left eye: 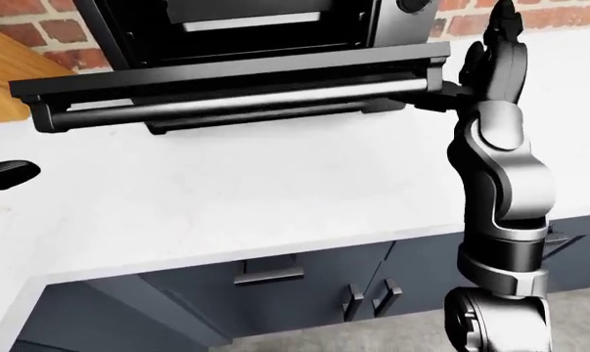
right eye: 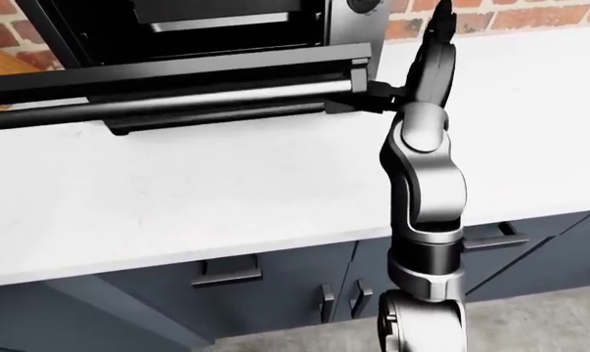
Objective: Close the toaster oven door.
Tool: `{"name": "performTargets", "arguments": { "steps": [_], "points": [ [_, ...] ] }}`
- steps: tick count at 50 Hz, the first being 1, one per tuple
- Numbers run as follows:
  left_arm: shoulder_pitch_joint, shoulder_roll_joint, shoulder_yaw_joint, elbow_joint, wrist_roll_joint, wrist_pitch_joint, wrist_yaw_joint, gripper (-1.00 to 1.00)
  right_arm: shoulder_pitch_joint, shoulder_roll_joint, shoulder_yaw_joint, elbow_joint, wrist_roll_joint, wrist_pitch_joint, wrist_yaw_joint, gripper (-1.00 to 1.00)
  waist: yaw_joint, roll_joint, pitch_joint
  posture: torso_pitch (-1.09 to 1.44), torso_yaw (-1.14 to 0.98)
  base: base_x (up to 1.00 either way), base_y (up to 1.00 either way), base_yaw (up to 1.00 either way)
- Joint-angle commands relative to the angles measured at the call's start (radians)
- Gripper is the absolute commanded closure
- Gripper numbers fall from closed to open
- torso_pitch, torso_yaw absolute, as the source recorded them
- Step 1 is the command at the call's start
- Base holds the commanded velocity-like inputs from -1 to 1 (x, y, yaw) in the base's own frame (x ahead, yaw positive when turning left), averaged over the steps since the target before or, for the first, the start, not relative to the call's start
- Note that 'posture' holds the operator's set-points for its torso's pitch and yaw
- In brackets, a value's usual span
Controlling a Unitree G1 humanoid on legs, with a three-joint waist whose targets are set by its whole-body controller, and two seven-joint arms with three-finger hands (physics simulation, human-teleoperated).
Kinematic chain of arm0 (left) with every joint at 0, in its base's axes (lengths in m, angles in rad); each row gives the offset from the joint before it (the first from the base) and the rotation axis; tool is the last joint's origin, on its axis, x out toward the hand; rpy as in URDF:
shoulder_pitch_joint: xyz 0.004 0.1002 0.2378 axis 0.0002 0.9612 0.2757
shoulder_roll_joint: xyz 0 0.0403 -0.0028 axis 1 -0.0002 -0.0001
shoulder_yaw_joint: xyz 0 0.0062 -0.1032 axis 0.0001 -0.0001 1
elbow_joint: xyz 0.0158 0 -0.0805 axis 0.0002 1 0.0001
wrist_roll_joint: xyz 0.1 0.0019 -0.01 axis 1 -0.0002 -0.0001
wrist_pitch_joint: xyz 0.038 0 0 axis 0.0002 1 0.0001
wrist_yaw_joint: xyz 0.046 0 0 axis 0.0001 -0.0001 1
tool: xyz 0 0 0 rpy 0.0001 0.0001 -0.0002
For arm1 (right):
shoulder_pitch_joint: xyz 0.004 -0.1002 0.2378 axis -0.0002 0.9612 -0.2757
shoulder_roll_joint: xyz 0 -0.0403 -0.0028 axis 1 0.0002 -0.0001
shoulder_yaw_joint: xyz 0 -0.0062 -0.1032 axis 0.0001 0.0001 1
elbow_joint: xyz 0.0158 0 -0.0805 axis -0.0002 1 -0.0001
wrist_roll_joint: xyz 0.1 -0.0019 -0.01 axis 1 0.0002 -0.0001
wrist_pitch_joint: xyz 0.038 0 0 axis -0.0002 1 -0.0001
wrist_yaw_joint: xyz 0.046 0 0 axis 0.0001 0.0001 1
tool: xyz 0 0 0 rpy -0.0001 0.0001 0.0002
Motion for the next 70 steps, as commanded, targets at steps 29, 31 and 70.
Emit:
{"name": "performTargets", "arguments": {
  "steps": [29, 31, 70],
  "points": [
    [-0.015, 0.027, 0.02, -0.029, -0.003, -0.031, -0.001, -1.0, -0.173, 0.0, 0.021, 0.107, 0.017, -0.075, 0.024, -1.0, 0.014, 0.002, -0.027, 0.0, 0.0, 0.0, 0.0, 0.0],
    [-0.014, 0.026, 0.02, -0.03, -0.002, -0.031, -0.001, -1.0, -0.186, -0.005, 0.02, 0.13, 0.018, -0.09, 0.014, -1.0, 0.015, 0.002, -0.024, 0.0, 0.0, 0.0, 0.0, 0.0],
    [0.076, -0.116, 0.033, -0.303, -0.014, 0.079, -0.043, -1.0, -0.327, -0.062, 0.017, 0.471, 0.0, -0.305, -0.044, -1.0, 0.026, -0.006, -0.023, 0.0, 0.0, 0.0, 0.0, 0.0]
  ]
}}
